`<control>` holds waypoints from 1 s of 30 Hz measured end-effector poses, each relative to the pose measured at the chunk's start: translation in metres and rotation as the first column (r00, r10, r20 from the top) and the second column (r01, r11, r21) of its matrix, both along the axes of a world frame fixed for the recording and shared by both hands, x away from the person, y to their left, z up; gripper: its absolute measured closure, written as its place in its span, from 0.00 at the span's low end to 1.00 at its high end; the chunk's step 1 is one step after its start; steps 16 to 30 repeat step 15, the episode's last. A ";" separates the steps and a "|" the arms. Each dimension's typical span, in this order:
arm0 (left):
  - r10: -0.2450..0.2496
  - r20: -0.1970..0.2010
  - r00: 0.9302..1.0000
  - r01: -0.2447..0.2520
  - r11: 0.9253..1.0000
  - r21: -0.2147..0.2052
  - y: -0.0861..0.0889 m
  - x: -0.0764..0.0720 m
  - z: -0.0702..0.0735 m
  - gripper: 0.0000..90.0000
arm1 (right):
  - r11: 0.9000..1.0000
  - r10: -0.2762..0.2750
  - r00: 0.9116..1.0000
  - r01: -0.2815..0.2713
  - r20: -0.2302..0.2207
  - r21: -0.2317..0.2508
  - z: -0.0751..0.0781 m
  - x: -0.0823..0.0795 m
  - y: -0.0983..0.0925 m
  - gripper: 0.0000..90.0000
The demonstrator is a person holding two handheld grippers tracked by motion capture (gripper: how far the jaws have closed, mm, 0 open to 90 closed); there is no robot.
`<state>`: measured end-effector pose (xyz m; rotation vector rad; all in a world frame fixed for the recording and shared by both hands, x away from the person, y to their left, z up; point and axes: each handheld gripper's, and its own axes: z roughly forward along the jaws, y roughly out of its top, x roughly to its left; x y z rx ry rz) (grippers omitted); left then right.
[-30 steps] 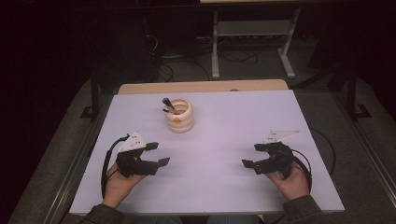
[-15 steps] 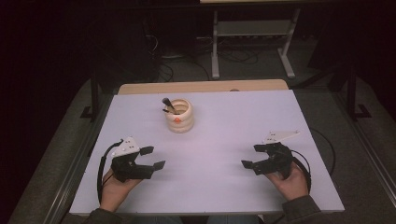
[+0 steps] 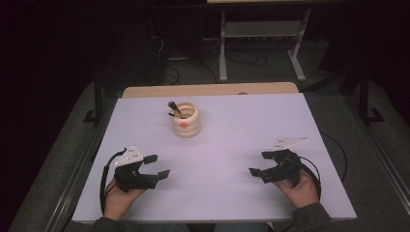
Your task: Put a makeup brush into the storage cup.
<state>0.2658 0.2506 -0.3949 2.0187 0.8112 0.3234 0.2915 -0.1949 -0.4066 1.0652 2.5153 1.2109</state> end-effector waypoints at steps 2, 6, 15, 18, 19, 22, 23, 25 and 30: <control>0.000 -0.002 1.000 0.000 1.000 0.003 0.001 0.000 -0.001 0.30 | 1.000 0.001 1.000 -0.001 -0.004 -0.002 0.000 0.000 0.001 0.20; 0.000 -0.008 1.000 0.000 1.000 0.008 0.002 -0.002 -0.003 0.30 | 1.000 0.005 1.000 -0.005 -0.009 -0.008 -0.002 0.000 0.002 0.20; -0.009 -0.002 1.000 0.009 1.000 0.006 0.004 -0.001 -0.003 0.30 | 1.000 0.013 1.000 -0.013 -0.019 -0.016 -0.004 0.000 0.005 0.20; -0.009 -0.002 1.000 0.009 1.000 0.006 0.004 -0.001 -0.003 0.30 | 1.000 0.013 1.000 -0.013 -0.019 -0.016 -0.004 0.000 0.005 0.20; -0.009 -0.002 1.000 0.009 1.000 0.006 0.004 -0.001 -0.003 0.30 | 1.000 0.013 1.000 -0.013 -0.019 -0.016 -0.004 0.000 0.005 0.20; -0.009 -0.002 1.000 0.009 1.000 0.006 0.004 -0.001 -0.003 0.30 | 1.000 0.013 1.000 -0.013 -0.019 -0.016 -0.004 0.000 0.005 0.20; -0.009 -0.002 1.000 0.009 1.000 0.006 0.004 -0.001 -0.003 0.30 | 1.000 0.013 1.000 -0.013 -0.019 -0.016 -0.004 0.000 0.005 0.20; -0.009 -0.002 1.000 0.009 1.000 0.006 0.004 -0.001 -0.003 0.30 | 1.000 0.013 1.000 -0.013 -0.019 -0.016 -0.004 0.000 0.005 0.20; -0.009 -0.002 1.000 0.009 1.000 0.006 0.004 -0.001 -0.003 0.30 | 1.000 0.013 1.000 -0.013 -0.019 -0.016 -0.004 0.000 0.005 0.20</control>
